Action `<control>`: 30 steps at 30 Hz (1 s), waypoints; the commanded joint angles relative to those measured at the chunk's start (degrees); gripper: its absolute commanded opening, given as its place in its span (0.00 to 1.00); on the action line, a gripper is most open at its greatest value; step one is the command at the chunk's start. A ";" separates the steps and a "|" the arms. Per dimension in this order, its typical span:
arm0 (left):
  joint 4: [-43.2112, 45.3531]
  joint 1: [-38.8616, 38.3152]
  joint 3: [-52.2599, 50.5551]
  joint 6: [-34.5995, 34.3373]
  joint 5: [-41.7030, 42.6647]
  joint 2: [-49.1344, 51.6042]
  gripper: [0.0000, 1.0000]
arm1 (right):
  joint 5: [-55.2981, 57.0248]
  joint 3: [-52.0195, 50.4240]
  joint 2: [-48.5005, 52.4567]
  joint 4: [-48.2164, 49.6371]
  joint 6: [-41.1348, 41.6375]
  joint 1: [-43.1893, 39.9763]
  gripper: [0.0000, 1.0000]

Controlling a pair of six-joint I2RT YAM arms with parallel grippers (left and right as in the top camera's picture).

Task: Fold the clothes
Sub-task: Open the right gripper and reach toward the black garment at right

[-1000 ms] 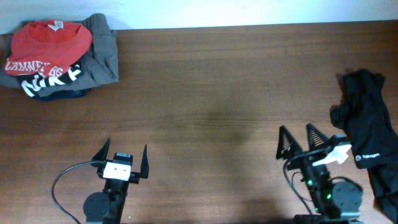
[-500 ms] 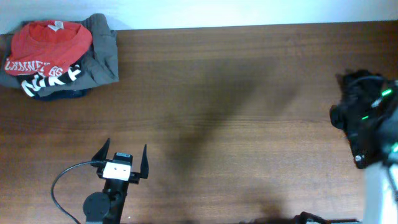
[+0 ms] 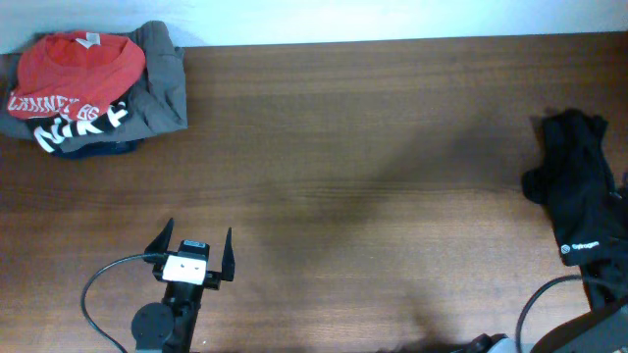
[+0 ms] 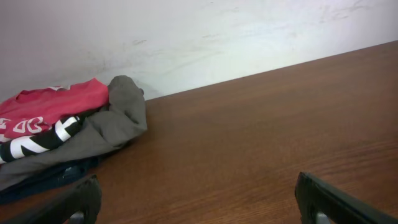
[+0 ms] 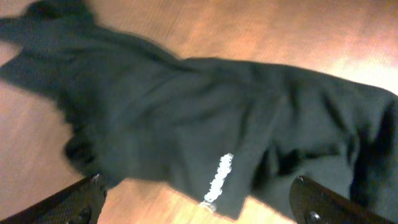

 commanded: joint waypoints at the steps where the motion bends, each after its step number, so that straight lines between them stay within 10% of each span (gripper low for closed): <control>1: -0.26 0.35 -0.17 0.52 -0.24 -0.22 0.99 | -3.82 0.61 2.78 1.29 -3.19 -4.61 0.99; 30: -0.26 0.35 -0.17 0.52 -0.26 -0.22 0.99 | -15.80 0.55 17.27 8.87 -9.81 -11.17 0.88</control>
